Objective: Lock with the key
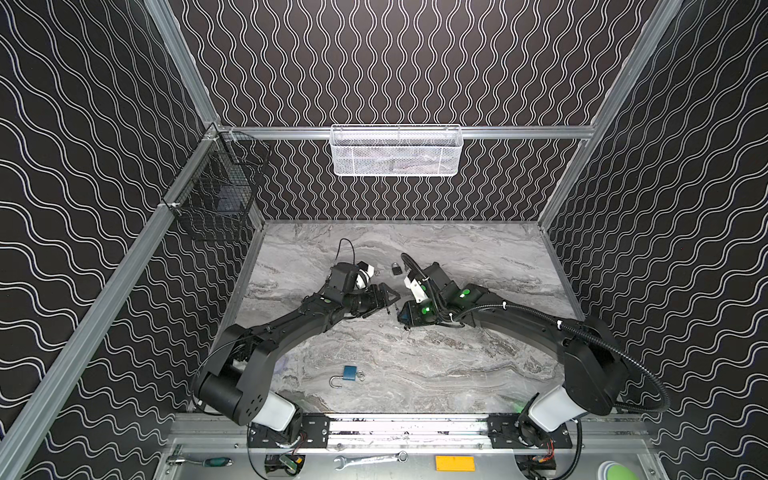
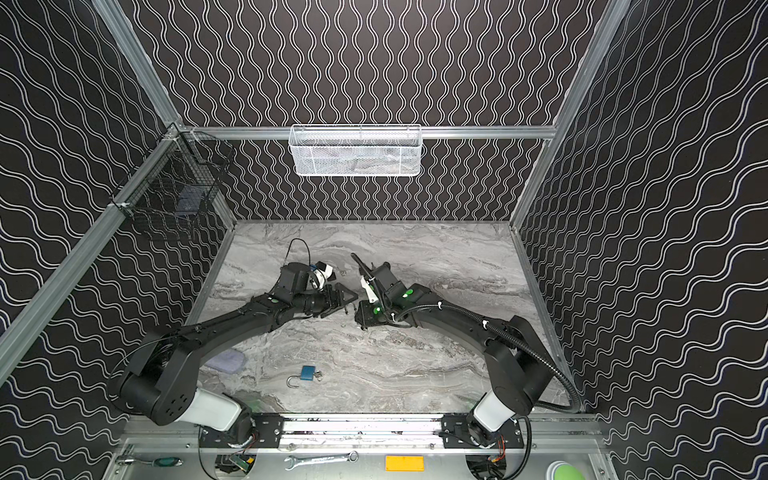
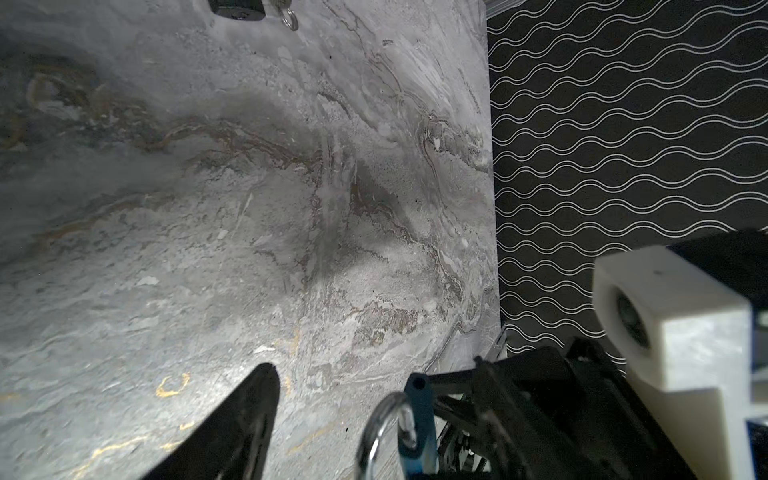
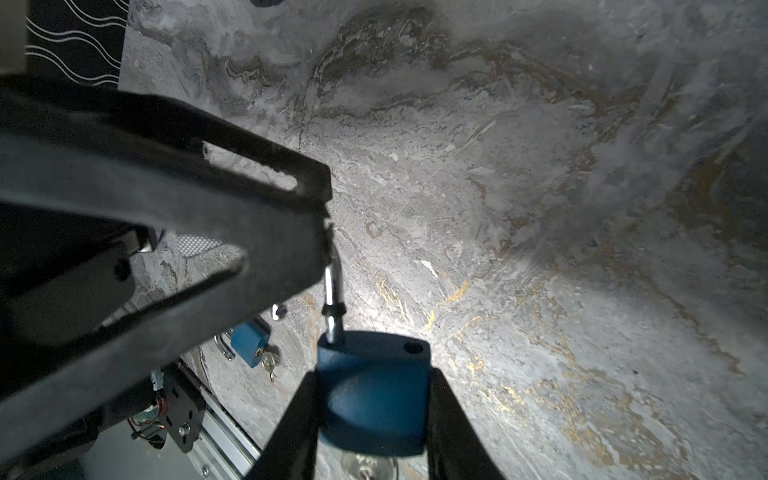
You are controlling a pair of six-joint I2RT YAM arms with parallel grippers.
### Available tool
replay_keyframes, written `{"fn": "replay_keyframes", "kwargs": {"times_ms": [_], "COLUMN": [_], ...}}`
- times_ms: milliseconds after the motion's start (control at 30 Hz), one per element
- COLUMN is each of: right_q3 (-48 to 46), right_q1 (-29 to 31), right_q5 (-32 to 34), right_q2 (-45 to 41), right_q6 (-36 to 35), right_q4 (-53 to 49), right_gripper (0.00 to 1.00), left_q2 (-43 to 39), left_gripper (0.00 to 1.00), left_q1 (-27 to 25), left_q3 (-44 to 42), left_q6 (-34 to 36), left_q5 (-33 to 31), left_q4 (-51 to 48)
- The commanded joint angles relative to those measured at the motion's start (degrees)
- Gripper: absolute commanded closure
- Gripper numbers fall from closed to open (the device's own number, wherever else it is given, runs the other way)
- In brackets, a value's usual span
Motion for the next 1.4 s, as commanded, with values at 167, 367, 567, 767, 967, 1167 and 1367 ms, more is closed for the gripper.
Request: {"fn": "replay_keyframes", "kwargs": {"times_ms": [167, 367, 567, 767, 967, 1167, 1367], "right_q3": [0.0, -0.2, -0.2, -0.1, -0.1, -0.3, -0.2], "right_q1": [-0.4, -0.5, -0.6, -0.6, -0.6, -0.8, -1.3], "right_q5": [-2.2, -2.5, -3.2, -3.2, -3.2, -3.5, -3.7], "right_q2": [-0.8, -0.8, -0.9, -0.7, -0.8, -1.1, -0.8], "right_q6": [-0.5, 0.1, 0.1, 0.0, -0.6, -2.7, -4.8], "right_q4": [3.1, 3.6, 4.0, 4.1, 3.6, 2.5, 1.3], "right_gripper": [0.87, 0.87, 0.87, 0.88, 0.87, 0.88, 0.88], "left_q2": [-0.9, -1.4, -1.8, -2.2, -1.1, -0.9, -1.4], "left_gripper": [0.31, 0.38, 0.48, 0.59, 0.68, 0.72, 0.72], "left_q1": [0.0, 0.0, 0.0, 0.0, 0.0, 0.0, 0.0], "left_q3": [0.8, 0.3, 0.4, 0.8, 1.3, 1.6, 2.0], "left_q6": [1.0, 1.4, 2.2, 3.0, 3.7, 4.5, 5.4], "left_q5": [1.8, 2.7, 3.1, 2.6, 2.9, 2.9, 3.3], "left_q4": [2.5, 3.1, 2.2, 0.6, 0.0, -0.9, -1.9]}}
